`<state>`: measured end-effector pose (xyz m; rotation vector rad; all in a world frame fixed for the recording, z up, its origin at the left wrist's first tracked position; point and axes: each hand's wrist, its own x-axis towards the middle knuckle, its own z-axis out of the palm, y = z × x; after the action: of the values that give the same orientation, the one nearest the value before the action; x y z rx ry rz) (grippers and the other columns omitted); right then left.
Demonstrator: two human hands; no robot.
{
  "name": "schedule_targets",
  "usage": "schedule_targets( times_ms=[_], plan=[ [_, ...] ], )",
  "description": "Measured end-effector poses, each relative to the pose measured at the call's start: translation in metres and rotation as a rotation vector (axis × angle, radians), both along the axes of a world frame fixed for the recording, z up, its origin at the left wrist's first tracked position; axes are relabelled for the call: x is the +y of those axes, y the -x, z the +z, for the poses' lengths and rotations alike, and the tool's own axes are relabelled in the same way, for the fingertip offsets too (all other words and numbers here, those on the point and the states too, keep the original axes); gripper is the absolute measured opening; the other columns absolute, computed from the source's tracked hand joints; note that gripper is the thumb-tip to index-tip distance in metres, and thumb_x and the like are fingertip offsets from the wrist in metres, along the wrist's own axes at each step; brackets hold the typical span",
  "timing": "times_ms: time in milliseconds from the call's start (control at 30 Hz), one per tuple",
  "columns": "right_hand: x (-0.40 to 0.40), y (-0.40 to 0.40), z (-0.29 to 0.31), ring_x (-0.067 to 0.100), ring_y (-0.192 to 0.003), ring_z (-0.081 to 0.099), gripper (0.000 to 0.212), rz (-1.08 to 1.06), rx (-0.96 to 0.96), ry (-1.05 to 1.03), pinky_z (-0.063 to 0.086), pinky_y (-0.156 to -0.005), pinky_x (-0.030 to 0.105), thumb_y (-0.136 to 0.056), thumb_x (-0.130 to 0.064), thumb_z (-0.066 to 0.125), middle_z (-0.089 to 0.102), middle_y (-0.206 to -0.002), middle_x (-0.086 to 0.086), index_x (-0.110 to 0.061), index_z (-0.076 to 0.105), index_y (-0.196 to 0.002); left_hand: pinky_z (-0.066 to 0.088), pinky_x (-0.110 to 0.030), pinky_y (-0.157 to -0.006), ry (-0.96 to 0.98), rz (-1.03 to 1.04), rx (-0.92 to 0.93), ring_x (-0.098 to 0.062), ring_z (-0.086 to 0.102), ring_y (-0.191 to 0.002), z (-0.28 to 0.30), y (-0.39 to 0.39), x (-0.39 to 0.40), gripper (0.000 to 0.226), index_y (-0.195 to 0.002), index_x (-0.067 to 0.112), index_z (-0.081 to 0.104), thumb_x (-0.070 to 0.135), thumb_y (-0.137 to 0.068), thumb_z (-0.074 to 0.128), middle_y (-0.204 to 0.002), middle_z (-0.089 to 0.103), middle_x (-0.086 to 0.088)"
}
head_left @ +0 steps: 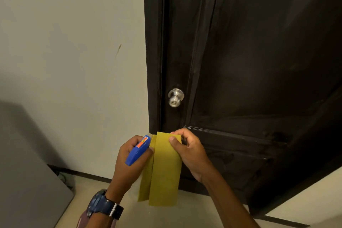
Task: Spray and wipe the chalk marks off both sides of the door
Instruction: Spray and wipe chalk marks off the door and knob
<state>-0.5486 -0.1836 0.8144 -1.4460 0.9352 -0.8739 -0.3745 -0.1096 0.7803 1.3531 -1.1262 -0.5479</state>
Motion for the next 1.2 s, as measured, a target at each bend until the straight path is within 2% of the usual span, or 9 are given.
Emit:
schedule_targets(
  times_ms=[167, 267, 400, 467, 633, 800, 933, 1100, 1200],
  plan=[
    [0.013, -0.037, -0.002, 0.011, -0.097, 0.059, 0.014, -0.065, 0.217, 0.036, 0.051, -0.073, 0.027, -0.096, -0.045, 0.061, 0.057, -0.112, -0.003, -0.031, 0.062, -0.1, 0.055, -0.019, -0.063, -0.023, 0.023, 0.021, -0.016, 0.066, -0.08, -0.014, -0.019, -0.008, 0.032, -0.099, 0.021, 0.062, 0.044, -0.078, 0.068, -0.083, 0.067, 0.009],
    [0.017, -0.052, -0.006, 0.016, -0.099, 0.062, 0.018, -0.027, 0.243, -0.096, 0.056, -0.08, 0.035, -0.097, -0.041, 0.062, 0.064, -0.108, 0.0, -0.025, 0.064, -0.104, 0.055, -0.02, -0.062, -0.046, 0.009, 0.073, -0.016, 0.067, -0.077, -0.021, -0.027, -0.013, 0.041, -0.099, 0.02, 0.062, 0.051, -0.073, 0.069, -0.082, 0.068, 0.007],
    [0.009, -0.042, -0.002, 0.022, -0.094, 0.066, 0.02, 0.101, -0.299, -0.516, 0.056, -0.086, 0.039, -0.093, -0.026, 0.066, 0.07, -0.104, 0.011, -0.013, 0.066, -0.108, 0.056, -0.028, -0.072, -0.033, 0.008, 0.154, -0.02, 0.065, -0.073, -0.028, -0.04, -0.015, 0.083, -0.109, 0.007, 0.061, 0.073, -0.06, 0.07, -0.084, 0.067, -0.005],
    [0.002, -0.03, 0.005, 0.022, -0.095, 0.067, 0.022, 0.172, -0.446, -0.603, 0.055, -0.089, 0.041, -0.091, -0.024, 0.067, 0.071, -0.104, 0.011, -0.013, 0.067, -0.11, 0.054, -0.027, -0.069, -0.008, -0.024, 0.13, -0.018, 0.063, -0.071, -0.023, -0.04, -0.016, 0.071, -0.104, 0.007, 0.062, 0.066, -0.065, 0.07, -0.079, 0.065, -0.002],
    [-0.006, -0.027, 0.005, 0.026, -0.097, 0.066, 0.02, 0.048, -0.167, -0.364, 0.057, -0.086, 0.043, -0.091, -0.027, 0.072, 0.07, -0.107, 0.012, -0.016, 0.068, -0.107, 0.05, -0.023, -0.066, -0.01, -0.01, 0.072, -0.01, 0.063, -0.071, -0.013, -0.03, -0.021, 0.051, -0.1, 0.016, 0.062, 0.057, -0.07, 0.064, -0.076, 0.065, 0.009],
    [-0.001, -0.027, 0.003, 0.017, -0.094, 0.065, 0.014, -0.185, 0.011, -0.071, 0.059, -0.073, 0.033, -0.089, -0.03, 0.075, 0.067, -0.101, -0.001, -0.024, 0.068, -0.099, 0.052, -0.028, -0.067, -0.04, 0.023, 0.068, -0.013, 0.065, -0.071, -0.011, -0.012, -0.022, 0.062, -0.099, 0.017, 0.063, 0.07, -0.068, 0.064, -0.075, 0.065, 0.008],
    [0.002, -0.022, 0.004, 0.017, -0.097, 0.063, 0.014, -0.189, 0.027, 0.016, 0.059, -0.079, 0.038, -0.088, -0.028, 0.077, 0.066, -0.101, -0.004, -0.027, 0.067, -0.099, 0.052, -0.016, -0.06, -0.069, 0.052, 0.022, -0.007, 0.065, -0.076, -0.005, 0.002, -0.018, 0.07, -0.098, 0.03, 0.06, 0.083, -0.052, 0.067, -0.078, 0.065, 0.011],
    [-0.014, 0.006, 0.011, 0.028, -0.105, 0.068, 0.069, 0.121, -0.161, -0.239, 0.058, -0.09, 0.051, -0.081, 0.005, 0.077, 0.067, -0.119, 0.017, -0.031, 0.054, -0.135, 0.052, -0.016, -0.06, -0.008, 0.053, -0.044, -0.006, 0.061, -0.073, 0.002, 0.005, -0.012, 0.049, -0.099, 0.023, 0.061, 0.059, -0.067, 0.068, -0.081, 0.063, 0.014],
    [-0.024, 0.016, 0.016, 0.026, -0.103, 0.071, 0.072, 0.165, -0.068, -0.182, 0.058, -0.091, 0.051, -0.081, 0.007, 0.077, 0.071, -0.114, 0.015, -0.026, 0.052, -0.139, 0.051, -0.019, -0.06, 0.016, 0.04, -0.071, -0.008, 0.062, -0.074, 0.006, 0.006, -0.009, 0.047, -0.1, 0.023, 0.062, 0.058, -0.069, 0.067, -0.082, 0.063, 0.013]
  ],
)
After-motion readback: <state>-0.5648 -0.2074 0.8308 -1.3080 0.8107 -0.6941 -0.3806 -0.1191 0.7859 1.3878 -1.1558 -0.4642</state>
